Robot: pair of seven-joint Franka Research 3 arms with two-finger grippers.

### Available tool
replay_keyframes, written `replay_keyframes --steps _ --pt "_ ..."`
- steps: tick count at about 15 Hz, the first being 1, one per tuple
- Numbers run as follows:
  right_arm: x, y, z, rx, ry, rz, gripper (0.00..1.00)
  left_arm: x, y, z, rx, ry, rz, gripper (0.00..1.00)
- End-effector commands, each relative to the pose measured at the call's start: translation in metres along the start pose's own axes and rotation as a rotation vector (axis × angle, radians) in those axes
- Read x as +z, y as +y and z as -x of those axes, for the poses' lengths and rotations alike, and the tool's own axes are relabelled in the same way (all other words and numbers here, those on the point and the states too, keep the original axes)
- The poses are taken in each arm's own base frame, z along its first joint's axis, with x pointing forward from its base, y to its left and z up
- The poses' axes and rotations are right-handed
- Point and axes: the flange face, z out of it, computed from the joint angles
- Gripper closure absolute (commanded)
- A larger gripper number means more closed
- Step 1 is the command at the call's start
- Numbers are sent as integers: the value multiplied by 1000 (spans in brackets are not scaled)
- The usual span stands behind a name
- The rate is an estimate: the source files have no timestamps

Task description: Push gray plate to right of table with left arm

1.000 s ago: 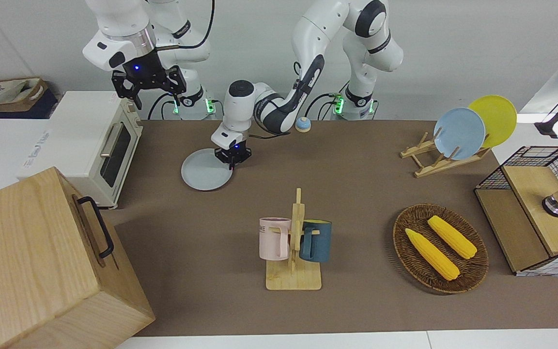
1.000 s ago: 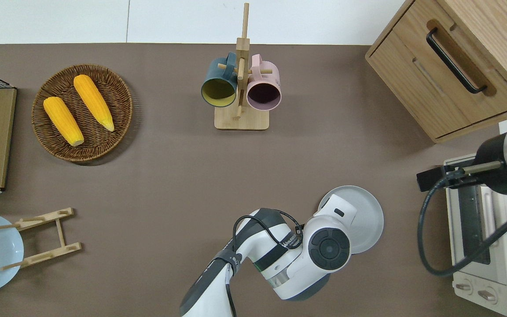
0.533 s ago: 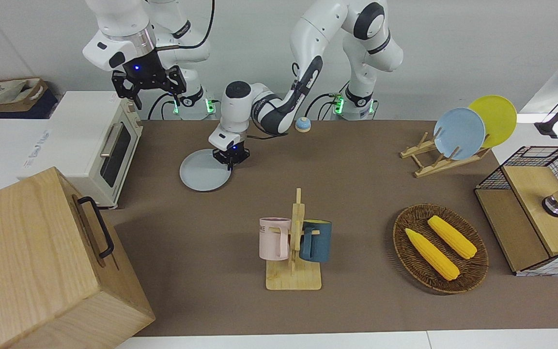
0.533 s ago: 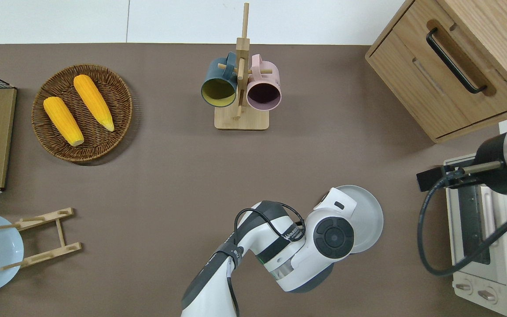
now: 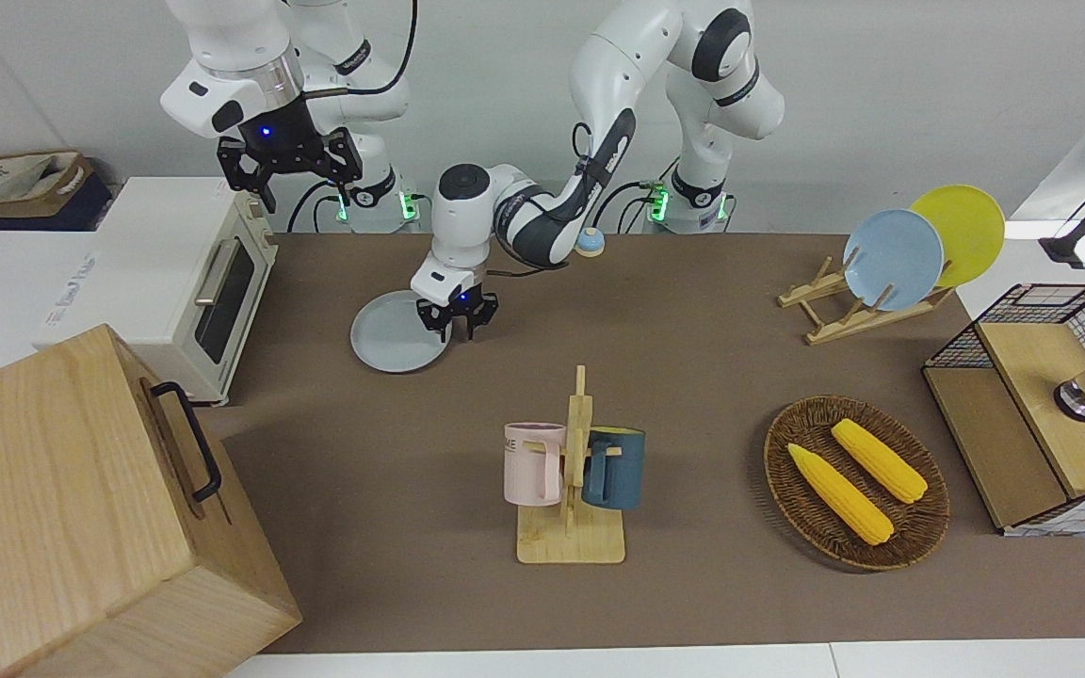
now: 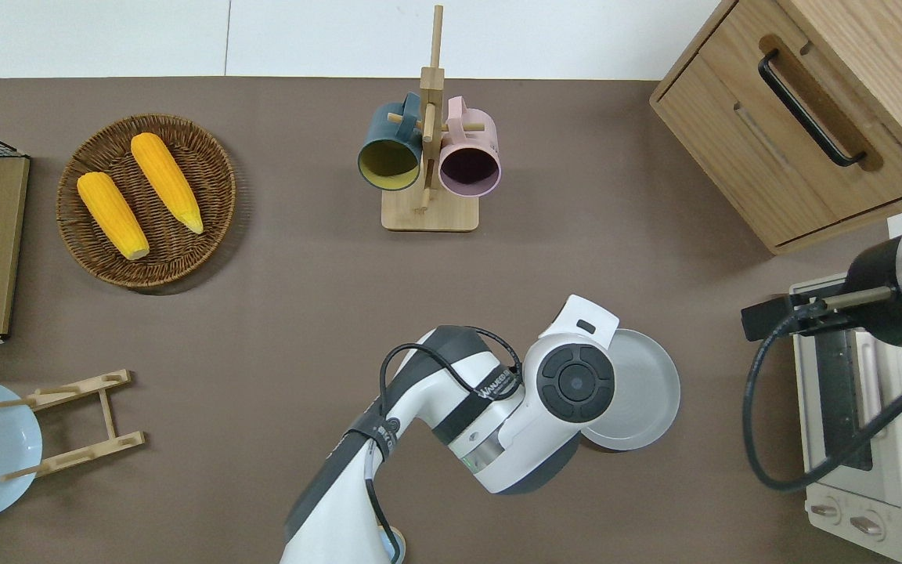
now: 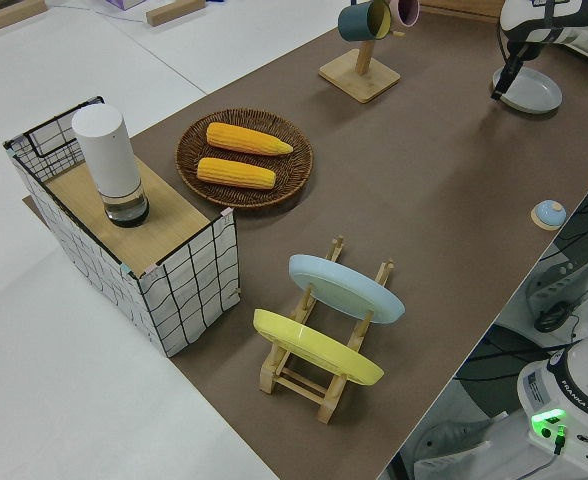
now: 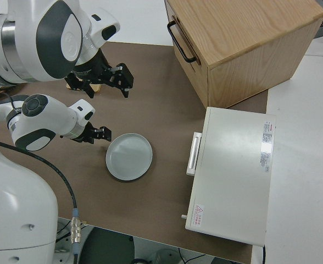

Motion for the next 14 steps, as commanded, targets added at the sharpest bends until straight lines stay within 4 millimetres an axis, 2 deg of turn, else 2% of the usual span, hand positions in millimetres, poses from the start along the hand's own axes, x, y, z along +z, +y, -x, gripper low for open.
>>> replay_keyframes --steps 1,4,5,8,9,12,14 --pt "-4 3 3 8 -5 -4 17 -34 -24 -27 -51 4 -46 9" --pt "-4 3 3 8 -5 -4 17 -65 -65 -68 -2 -23 -104 9" --pt "-4 3 3 8 -5 -4 17 -81 -80 -82 -6 -27 -111 7" --pt "-4 3 3 8 -6 -4 17 -147 -133 -122 -33 -17 -123 5" --pt "-4 3 3 7 -5 -4 17 -173 -161 -138 -27 -41 -120 5" --pt "-4 3 3 8 -6 -4 17 -224 -221 -166 11 -92 -135 5" --pt "-4 3 3 8 -5 -4 17 -250 -254 -172 36 -115 -151 5"
